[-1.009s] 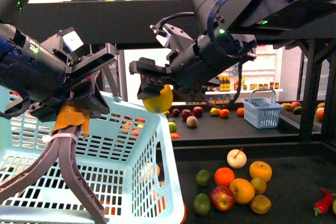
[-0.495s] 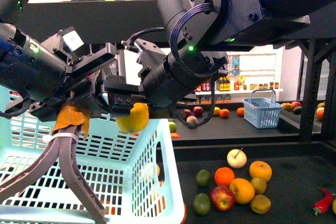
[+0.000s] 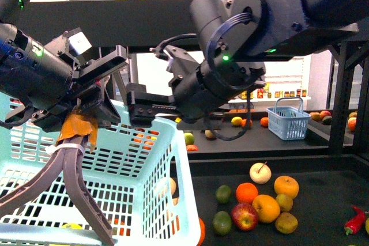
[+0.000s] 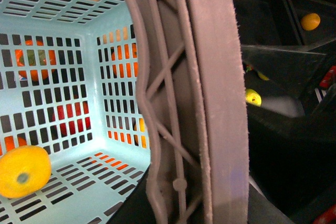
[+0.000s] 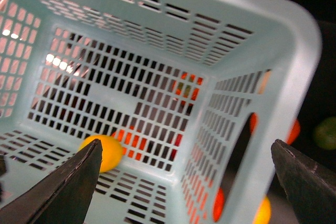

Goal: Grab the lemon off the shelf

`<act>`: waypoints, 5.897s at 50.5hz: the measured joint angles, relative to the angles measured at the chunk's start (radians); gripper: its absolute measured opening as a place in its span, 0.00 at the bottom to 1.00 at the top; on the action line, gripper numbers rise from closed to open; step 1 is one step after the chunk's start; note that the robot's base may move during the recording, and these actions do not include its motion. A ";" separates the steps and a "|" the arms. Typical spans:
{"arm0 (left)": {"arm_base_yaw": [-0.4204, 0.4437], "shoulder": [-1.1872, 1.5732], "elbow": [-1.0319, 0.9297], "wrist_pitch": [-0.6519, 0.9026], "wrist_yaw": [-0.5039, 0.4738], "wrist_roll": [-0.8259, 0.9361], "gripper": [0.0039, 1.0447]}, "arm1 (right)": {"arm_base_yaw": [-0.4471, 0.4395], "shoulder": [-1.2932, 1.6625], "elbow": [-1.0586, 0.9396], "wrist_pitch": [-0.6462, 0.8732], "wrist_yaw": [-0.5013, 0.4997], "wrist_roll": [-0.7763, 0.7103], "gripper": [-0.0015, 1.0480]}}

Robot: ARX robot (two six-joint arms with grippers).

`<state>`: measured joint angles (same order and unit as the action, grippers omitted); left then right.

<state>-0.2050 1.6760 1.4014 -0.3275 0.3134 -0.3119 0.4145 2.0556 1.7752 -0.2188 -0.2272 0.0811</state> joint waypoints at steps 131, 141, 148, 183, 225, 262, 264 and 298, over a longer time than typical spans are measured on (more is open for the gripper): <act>0.000 0.000 0.000 0.000 0.000 -0.005 0.16 | -0.105 0.647 -0.107 0.363 0.024 -0.070 0.93; 0.000 0.000 0.000 0.000 0.000 -0.005 0.16 | -0.089 0.701 -0.036 0.331 0.060 -0.097 0.93; 0.000 0.000 0.000 0.000 0.000 -0.005 0.16 | -0.080 0.732 0.006 0.312 0.079 -0.116 0.93; 0.000 0.000 0.000 0.000 0.000 -0.005 0.16 | -0.069 0.824 0.128 0.282 0.167 -0.175 0.70; 0.000 0.000 0.000 0.000 0.000 -0.005 0.16 | -0.200 0.499 -0.160 0.383 0.130 -0.122 0.70; 0.000 0.000 0.000 0.000 0.000 -0.005 0.16 | -0.300 -0.005 -0.191 0.310 0.015 -0.074 0.70; 0.000 0.000 0.000 0.000 0.000 -0.005 0.16 | -0.286 -0.029 -0.191 0.301 0.005 -0.073 0.70; 0.000 0.000 0.000 0.000 0.000 -0.004 0.16 | -0.017 -0.153 -0.240 0.171 -0.086 -0.043 0.70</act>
<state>-0.2050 1.6764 1.4014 -0.3275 0.3138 -0.3161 0.3977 1.9022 1.5352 -0.0475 -0.3134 0.0380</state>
